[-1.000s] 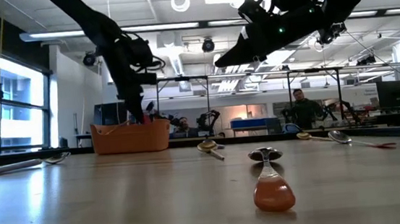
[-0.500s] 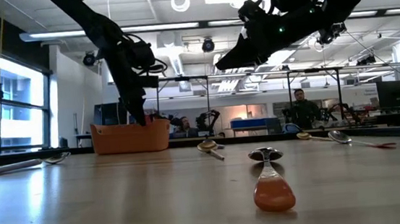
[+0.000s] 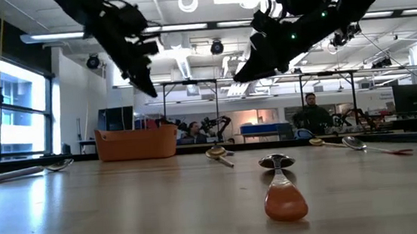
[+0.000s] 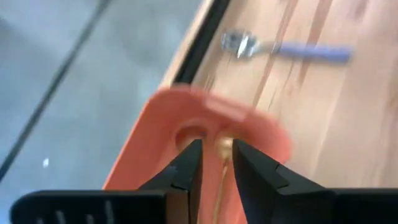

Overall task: Sort silverware by color (type)
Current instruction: Put the top purple spoon into the green bin

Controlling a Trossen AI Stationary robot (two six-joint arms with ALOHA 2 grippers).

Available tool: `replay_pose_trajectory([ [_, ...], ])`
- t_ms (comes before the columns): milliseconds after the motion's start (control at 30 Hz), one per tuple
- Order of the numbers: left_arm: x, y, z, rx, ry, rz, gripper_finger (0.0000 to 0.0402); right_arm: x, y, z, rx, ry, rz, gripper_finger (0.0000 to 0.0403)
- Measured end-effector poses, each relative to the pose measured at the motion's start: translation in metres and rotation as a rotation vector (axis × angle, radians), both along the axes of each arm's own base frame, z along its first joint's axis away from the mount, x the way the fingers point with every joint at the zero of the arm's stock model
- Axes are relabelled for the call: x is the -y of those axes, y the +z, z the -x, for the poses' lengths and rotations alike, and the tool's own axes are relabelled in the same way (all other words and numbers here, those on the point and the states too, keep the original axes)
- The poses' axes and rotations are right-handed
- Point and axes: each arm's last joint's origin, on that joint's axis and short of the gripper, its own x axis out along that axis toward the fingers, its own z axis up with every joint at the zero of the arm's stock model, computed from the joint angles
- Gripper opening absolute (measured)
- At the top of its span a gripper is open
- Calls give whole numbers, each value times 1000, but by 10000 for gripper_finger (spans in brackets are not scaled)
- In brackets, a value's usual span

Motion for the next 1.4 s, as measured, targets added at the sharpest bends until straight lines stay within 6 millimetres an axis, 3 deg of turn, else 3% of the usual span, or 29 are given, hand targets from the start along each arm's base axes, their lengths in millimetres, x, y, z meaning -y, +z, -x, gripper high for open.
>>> replay_pose_trajectory([
  [267,67,-3,19,408,-46,-144,38,-26,35,8,-223,-185,2,163],
  [433,103,-14,33,573,-130,-177,30,-41,73,15,-348,-191,-43,163],
  [633,132,-27,45,733,-219,-203,28,-54,115,13,-301,-160,-61,163],
  [800,141,-29,47,779,-263,-217,28,-59,125,9,-251,-118,-35,163],
  [1400,150,-21,45,850,-312,-233,30,-58,124,3,-222,-107,-73,163],
])
